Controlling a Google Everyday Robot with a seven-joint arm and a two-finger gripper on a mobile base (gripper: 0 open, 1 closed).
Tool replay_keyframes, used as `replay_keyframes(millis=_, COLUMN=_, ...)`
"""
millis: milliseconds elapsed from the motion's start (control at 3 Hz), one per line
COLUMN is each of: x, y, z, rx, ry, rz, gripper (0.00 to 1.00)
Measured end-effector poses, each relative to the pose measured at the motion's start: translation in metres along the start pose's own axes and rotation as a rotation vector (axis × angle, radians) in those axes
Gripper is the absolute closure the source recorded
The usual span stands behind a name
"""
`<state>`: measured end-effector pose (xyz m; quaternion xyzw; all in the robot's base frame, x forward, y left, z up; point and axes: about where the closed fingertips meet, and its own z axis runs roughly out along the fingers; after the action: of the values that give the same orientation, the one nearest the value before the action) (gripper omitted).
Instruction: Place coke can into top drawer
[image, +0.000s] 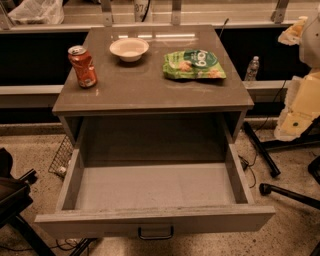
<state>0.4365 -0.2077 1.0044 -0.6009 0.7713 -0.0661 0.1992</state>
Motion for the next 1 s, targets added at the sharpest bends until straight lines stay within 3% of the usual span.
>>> replay_keyframes(millis=333, x=0.000, y=0.000, z=0.000, rx=0.000, ry=0.000, rz=0.000, gripper=0.00)
replay_keyframes(millis=667, x=-0.023, y=-0.019, z=0.014, rx=0.057, ry=-0.086, rz=-0.003, gripper=0.00)
replay_keyframes(millis=1000, x=-0.065, y=-0.053, z=0.046, rx=0.090, ry=-0.266, rz=0.019, gripper=0.00)
